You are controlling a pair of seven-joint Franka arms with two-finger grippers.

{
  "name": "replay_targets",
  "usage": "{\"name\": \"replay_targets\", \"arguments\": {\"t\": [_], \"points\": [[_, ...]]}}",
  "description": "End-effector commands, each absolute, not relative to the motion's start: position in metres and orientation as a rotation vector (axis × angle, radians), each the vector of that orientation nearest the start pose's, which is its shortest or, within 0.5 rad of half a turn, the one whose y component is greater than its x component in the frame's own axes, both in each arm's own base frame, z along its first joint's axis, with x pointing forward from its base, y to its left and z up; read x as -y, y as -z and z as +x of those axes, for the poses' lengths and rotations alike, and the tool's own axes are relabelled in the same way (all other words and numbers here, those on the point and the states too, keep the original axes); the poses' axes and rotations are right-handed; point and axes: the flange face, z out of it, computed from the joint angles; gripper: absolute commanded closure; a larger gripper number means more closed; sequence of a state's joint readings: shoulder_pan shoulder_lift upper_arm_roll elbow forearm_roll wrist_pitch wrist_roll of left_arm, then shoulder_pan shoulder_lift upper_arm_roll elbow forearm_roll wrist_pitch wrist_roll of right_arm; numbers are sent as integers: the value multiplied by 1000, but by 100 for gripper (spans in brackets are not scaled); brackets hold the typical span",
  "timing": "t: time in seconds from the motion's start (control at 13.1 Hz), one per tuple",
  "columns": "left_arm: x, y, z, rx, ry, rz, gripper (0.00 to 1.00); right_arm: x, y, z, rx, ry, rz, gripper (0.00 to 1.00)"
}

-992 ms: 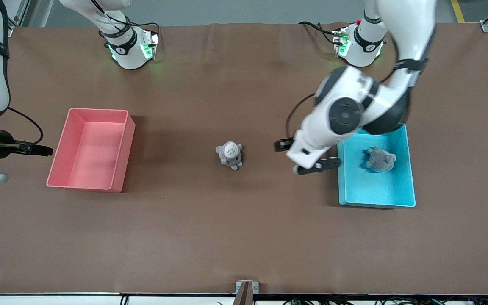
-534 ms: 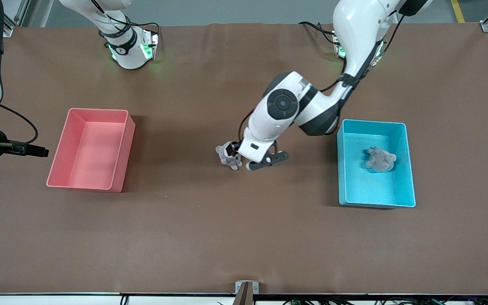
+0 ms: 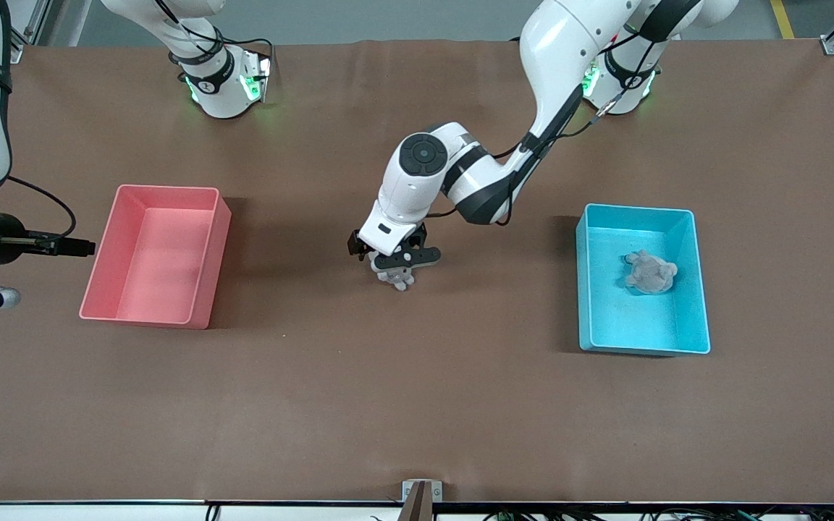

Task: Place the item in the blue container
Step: 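Grasp the second plush with the left gripper while the right gripper withdraws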

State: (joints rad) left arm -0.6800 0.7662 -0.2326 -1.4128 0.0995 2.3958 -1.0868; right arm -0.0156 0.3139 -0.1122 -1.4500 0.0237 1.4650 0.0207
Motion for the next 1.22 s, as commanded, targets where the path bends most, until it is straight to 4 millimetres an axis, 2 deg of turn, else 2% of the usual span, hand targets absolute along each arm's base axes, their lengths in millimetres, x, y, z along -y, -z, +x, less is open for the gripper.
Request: {"name": "replay_targets", "arguments": {"t": [0.0, 0.31, 0.53, 0.69, 0.92, 0.99, 1.07, 1.15], "points": [[578, -244, 483, 194, 179, -3314, 0, 69, -496, 619, -242, -463, -3072, 0], [586, -210, 474, 156, 185, -3327, 0, 77, -499, 624, -255, -387, -3103, 0], [583, -202, 476, 164, 178, -3324, 2, 84, -506, 624, -262, -332, -3112, 0], [581, -209, 480, 179, 188, -3330, 19, 87, -513, 623, -269, -310, -3113, 0], [580, -213, 482, 179, 195, -3330, 58, 93, -522, 619, -296, -293, -3109, 0], [578, -212, 483, 178, 196, -3326, 68, 94, -526, 616, -303, -289, -3102, 0], [577, -213, 484, 174, 198, -3323, 77, 98, -528, 613, -314, -290, -3091, 0], [577, -215, 485, 170, 207, -3320, 79, 97, -535, 608, -312, -280, -3090, 0]]}}
